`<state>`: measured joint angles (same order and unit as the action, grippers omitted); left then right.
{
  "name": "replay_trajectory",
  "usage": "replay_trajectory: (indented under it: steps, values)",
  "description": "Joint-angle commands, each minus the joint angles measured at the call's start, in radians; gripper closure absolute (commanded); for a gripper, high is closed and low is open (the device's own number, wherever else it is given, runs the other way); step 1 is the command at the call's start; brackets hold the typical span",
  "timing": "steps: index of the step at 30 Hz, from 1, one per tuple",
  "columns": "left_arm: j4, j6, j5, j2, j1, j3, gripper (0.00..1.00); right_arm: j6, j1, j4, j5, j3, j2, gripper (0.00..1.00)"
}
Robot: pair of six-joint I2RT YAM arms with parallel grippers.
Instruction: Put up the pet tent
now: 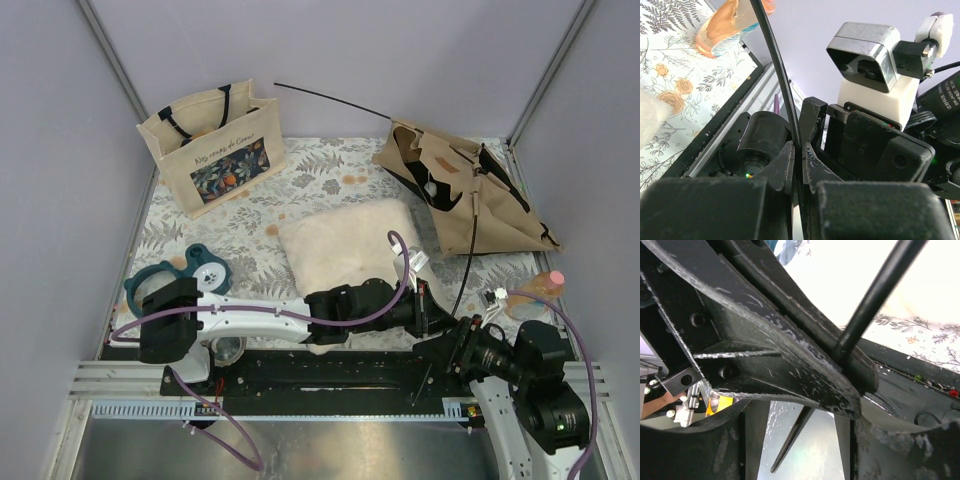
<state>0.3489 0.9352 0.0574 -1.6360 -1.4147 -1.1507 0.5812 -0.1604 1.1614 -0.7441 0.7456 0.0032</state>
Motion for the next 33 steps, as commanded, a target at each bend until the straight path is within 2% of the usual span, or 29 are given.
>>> replay_trajectory:
  steps: [1, 4, 8, 11, 12, 13, 16, 18, 20, 22, 25, 33]
  values:
    - [0.125, -0.047, 0.028, 0.036, 0.002, -0.044, 1.0, -0.021, 0.004, 0.044, 0.075, 0.047, -0.121, 0.44]
    - [0.131, -0.05, 0.041, 0.047, 0.002, -0.032, 1.0, -0.02, 0.002, 0.069, 0.1, 0.055, -0.127, 0.52]
    - [0.14, -0.049, 0.033, 0.041, 0.002, -0.035, 1.0, -0.006, 0.004, 0.078, 0.109, 0.07, -0.135, 0.74]
    - [0.147, -0.055, 0.03, 0.041, 0.003, -0.032, 1.0, -0.003, 0.004, 0.09, 0.12, 0.09, -0.128, 0.96]
    - [0.147, -0.058, 0.029, 0.039, 0.002, -0.033, 1.0, -0.003, 0.004, 0.095, 0.123, 0.098, -0.121, 1.0]
    - [0.147, -0.065, 0.027, 0.039, 0.003, -0.034, 1.0, -0.007, 0.004, 0.098, 0.126, 0.106, -0.115, 1.0]
    - [0.128, -0.088, 0.035, 0.041, 0.003, -0.043, 0.81, -0.011, 0.004, 0.113, 0.152, 0.135, -0.088, 1.0]
    - [0.099, -0.111, 0.041, 0.042, 0.003, -0.052, 0.59, -0.008, 0.004, 0.121, 0.17, 0.156, -0.071, 1.0]
    - [0.064, -0.133, 0.05, 0.047, 0.013, -0.061, 0.26, 0.002, 0.004, 0.126, 0.184, 0.176, -0.054, 1.0]
    - [0.026, -0.154, 0.056, 0.057, 0.022, -0.067, 0.11, 0.014, 0.004, 0.129, 0.201, 0.192, -0.043, 1.0]
    - [0.001, -0.194, 0.055, 0.091, 0.037, -0.058, 0.02, 0.045, 0.002, 0.121, 0.219, 0.208, -0.025, 1.0]
    - [-0.122, -0.205, 0.222, 0.3, 0.115, 0.067, 0.01, 0.127, 0.002, 0.051, 0.284, 0.235, -0.005, 1.0]
